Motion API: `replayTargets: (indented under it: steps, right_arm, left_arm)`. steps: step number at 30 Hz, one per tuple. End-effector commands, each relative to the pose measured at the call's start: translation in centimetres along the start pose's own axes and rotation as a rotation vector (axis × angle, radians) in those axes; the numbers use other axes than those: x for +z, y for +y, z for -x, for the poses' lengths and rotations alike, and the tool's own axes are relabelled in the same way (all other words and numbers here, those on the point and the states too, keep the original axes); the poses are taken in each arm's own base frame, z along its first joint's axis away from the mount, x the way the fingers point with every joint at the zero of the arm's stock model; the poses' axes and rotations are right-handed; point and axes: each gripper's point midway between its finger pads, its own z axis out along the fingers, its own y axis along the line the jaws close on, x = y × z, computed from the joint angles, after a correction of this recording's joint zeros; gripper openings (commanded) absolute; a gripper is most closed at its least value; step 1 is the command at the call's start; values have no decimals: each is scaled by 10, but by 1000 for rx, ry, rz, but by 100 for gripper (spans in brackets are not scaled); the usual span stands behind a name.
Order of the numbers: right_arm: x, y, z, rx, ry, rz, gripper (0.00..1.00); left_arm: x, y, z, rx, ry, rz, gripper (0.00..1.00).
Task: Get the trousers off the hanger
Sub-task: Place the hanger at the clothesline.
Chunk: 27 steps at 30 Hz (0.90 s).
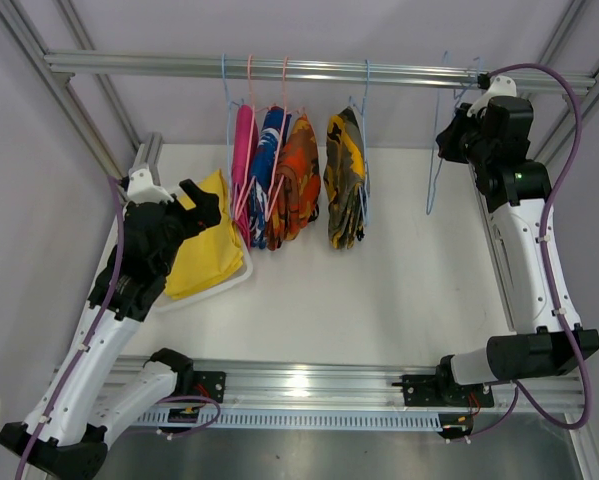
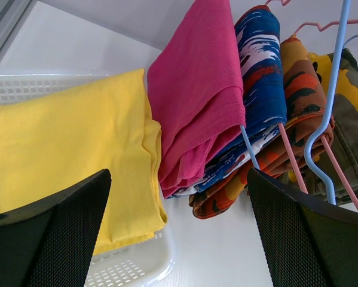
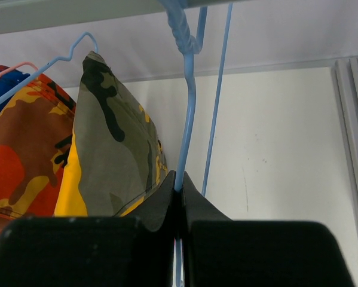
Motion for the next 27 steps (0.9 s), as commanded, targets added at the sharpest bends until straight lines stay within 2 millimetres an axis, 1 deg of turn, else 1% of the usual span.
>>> replayTargets:
  steps: [1, 3, 5, 7, 9, 10, 12, 15, 18, 19, 22, 23, 24, 25, 26, 27]
  right_arm:
    - [-16, 7, 22, -2, -61, 30, 1]
    - [-18, 7, 22, -2, -63, 30, 2]
    - [-19, 8, 22, 1, -60, 31, 6]
    - [-20, 9, 22, -1, -55, 37, 8]
    - [-21, 10, 21, -1, -49, 38, 14]
    - [-22, 10, 22, -1, -51, 40, 20]
    - [-24, 10, 22, 1, -50, 38, 20]
    - [-28, 11, 22, 0, -51, 42, 31]
    - [-33, 13, 23, 3, -54, 49, 33]
    - [-38, 14, 26, 2, -63, 51, 42]
    - [-48, 14, 29, -6, -72, 47, 46]
    - [-56, 15, 33, -8, -86, 47, 48]
    - [-61, 14, 32, -11, -81, 39, 51]
    - [-66, 14, 33, -19, -85, 38, 55]
    - [-76, 14, 35, -21, -96, 37, 56]
    - [-82, 14, 35, -19, -103, 34, 57]
  left_arm:
    - [1, -3, 6, 0, -21, -21, 100]
    - [1, -4, 6, 0, -19, -24, 99]
    - [0, -4, 7, -1, -22, -24, 99]
    - [-1, -3, 7, -2, -24, -23, 99]
    - [-1, -4, 7, 0, -22, -27, 99]
    - [-1, -4, 8, 0, -23, -29, 99]
    - [-1, -5, 8, -2, -24, -30, 99]
    - [-1, -5, 8, -2, -23, -33, 99]
    - [-1, -5, 7, -2, -20, -35, 99]
    - [-1, -5, 6, 0, -18, -35, 99]
    - [-2, -7, 8, -3, -18, -44, 99]
    - [-2, -8, 8, -3, -19, -46, 99]
    - [-1, -7, 6, -1, -16, -45, 100]
    - [-2, -7, 7, -3, -18, -46, 100]
    - [-3, -7, 8, 1, -22, -44, 99]
    - [-3, -6, 8, 2, -24, -40, 99]
